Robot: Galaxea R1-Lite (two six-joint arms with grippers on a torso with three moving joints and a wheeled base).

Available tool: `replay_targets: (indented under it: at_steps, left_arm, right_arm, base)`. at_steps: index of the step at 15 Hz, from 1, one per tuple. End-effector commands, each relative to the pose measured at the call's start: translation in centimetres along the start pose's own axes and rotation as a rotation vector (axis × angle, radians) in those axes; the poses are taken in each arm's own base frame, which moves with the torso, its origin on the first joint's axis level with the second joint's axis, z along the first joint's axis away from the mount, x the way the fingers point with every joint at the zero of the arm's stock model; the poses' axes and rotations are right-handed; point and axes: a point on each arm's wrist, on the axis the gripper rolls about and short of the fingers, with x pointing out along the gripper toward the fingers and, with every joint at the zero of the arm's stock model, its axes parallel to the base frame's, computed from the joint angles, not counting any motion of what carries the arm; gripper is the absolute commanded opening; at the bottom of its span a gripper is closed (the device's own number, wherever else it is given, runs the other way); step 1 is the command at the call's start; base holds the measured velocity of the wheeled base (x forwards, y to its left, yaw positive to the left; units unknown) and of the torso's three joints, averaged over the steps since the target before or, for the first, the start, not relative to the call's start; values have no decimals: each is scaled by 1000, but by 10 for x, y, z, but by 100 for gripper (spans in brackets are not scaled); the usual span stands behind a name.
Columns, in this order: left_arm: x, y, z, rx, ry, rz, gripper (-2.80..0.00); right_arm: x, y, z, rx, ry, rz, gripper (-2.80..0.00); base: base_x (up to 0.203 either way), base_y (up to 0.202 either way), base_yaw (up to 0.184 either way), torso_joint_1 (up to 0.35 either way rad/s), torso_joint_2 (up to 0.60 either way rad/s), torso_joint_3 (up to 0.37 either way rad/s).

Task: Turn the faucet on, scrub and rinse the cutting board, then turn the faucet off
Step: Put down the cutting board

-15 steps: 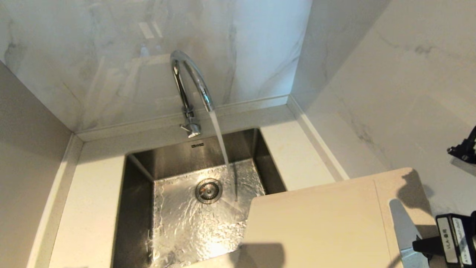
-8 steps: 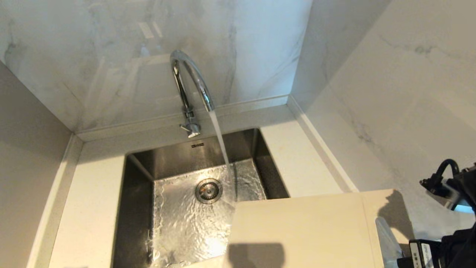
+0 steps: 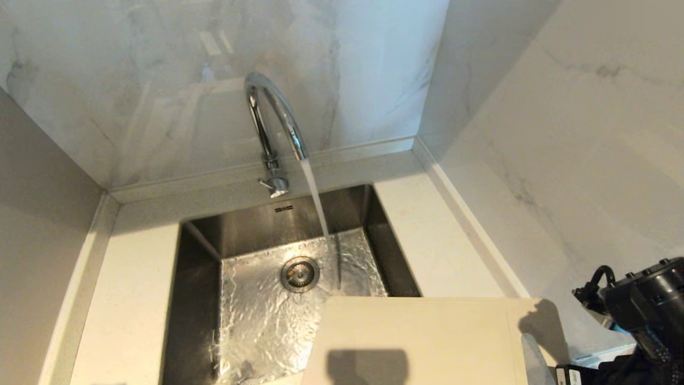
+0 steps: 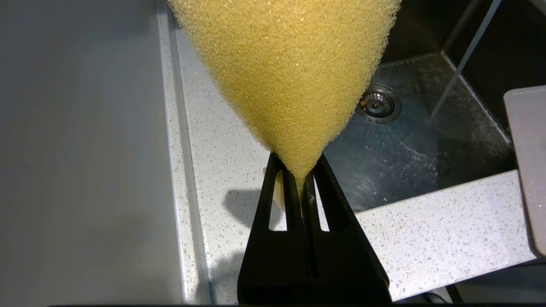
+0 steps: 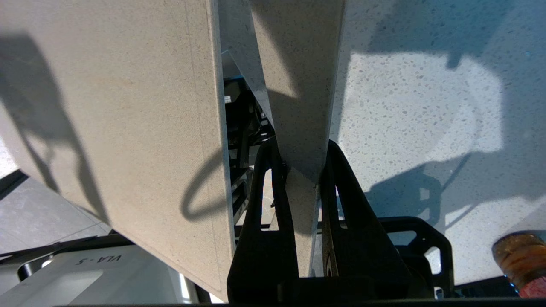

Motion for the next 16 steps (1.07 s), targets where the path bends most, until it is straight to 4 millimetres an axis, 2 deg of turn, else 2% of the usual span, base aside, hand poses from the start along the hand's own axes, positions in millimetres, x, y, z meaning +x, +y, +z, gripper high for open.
replay_targets:
  at_steps: [1, 7, 12, 16]
  left_arm:
    - [0, 0, 0, 0, -1, 1, -280]
    - [0, 0, 0, 0, -2, 0, -280]
    - [0, 0, 0, 0, -1, 0, -280]
    - [0, 0, 0, 0, -2, 1, -280]
  right_arm:
    - [16, 1, -3, -1, 24, -15, -280]
    - [55, 10, 5, 32, -26, 7, -280]
    - [77, 18, 15, 30, -47, 20, -280]
    - [81, 2, 20, 41, -45, -3, -280]
  base:
    - [0, 0, 0, 0, 0, 0]
    - [0, 0, 0, 0, 0, 0]
    - [0, 0, 0, 0, 0, 0]
    - [0, 0, 0, 0, 0, 0]
